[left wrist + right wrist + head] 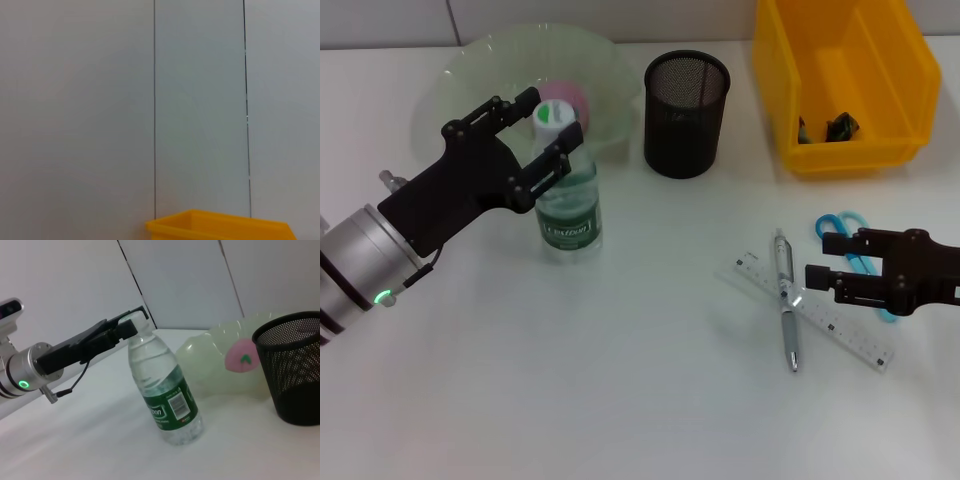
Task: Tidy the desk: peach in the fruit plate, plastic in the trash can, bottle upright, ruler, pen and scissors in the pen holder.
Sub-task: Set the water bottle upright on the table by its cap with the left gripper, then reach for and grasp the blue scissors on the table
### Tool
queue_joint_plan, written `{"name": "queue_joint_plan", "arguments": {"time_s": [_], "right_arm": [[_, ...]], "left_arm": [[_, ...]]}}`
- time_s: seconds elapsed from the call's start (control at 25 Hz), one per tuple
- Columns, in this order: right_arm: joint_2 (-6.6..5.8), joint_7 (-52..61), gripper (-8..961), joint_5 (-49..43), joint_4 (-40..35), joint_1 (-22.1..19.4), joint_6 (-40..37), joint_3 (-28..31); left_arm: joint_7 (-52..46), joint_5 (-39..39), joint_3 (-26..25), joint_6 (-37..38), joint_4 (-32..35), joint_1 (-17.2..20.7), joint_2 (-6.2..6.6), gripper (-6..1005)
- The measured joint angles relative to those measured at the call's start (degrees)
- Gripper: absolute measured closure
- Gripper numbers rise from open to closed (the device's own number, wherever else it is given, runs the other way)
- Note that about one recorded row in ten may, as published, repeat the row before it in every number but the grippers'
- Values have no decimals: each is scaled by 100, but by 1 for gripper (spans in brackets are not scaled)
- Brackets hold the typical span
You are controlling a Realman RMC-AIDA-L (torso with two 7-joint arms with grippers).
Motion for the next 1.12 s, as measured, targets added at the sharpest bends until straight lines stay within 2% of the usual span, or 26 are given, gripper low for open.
{"name": "queue_joint_plan", "arguments": {"time_s": [0.2, 0.28, 0.4, 0.48, 0.56, 0.6, 0.64, 0.72, 0.76, 0.8, 0.84, 0.88, 0.96, 1.0, 1.12], "right_arm": [[0, 0, 290, 1, 0, 9, -46, 2], [0, 0, 290, 56, -10, 9, -77, 11], [-31, 67, 290, 285, -64, 12, -215, 17], [-75, 203, 290, 440, -141, 19, -284, 18], [-116, 457, 290, 572, -339, 32, -331, 21], [-128, 583, 290, 601, -457, 39, -348, 28], [-134, 746, 290, 605, -633, 44, -365, 36], [-145, 1142, 290, 584, -1039, 69, -380, 5], [-159, 1339, 290, 550, -1244, 81, -396, -32], [-176, 1579, 290, 491, -1464, 101, -427, -92], [-203, 1837, 290, 408, -1706, 145, -463, -165], [-223, 2140, 290, 239, -1993, 198, -520, -278], [-247, 2789, 290, -209, -2576, 329, -633, -519], [-247, 3156, 290, -526, -2928, 411, -713, -684], [-170, 4162, 290, -1590, -3853, 721, -1017, -1147]], "left_arm": [[0, -3, -18, 103, -2, 30, 0, 407], [-26, -133, -99, 561, 5, 175, 14, 372], [-51, -188, -113, 737, 16, 240, 28, 257], [-625, -248, -96, 1526, 156, 586, 204, 180], [-956, -76, -54, 1667, 195, 716, 348, 181], [-956, -76, -54, 1667, 195, 716, 348, 181], [-1120, 218, -36, 1768, 199, 787, 477, 182], [-1120, 218, -36, 1768, 199, 787, 477, 183], [-1250, 539, -33, 1873, 199, 833, 568, 183], [-1438, 1230, -35, 2060, 214, 848, 702, 181], [-1534, 1536, -47, 2097, 242, 838, 732, 181], [-1630, 1786, -63, 2108, 261, 825, 751, 182], [-1630, 1786, -63, 2108, 261, 825, 751, 183], [-1838, 2199, -103, 2039, 298, 758, 760, 183], [-1979, 2547, -111, 1935, 301, 657, 738, 185]]}}
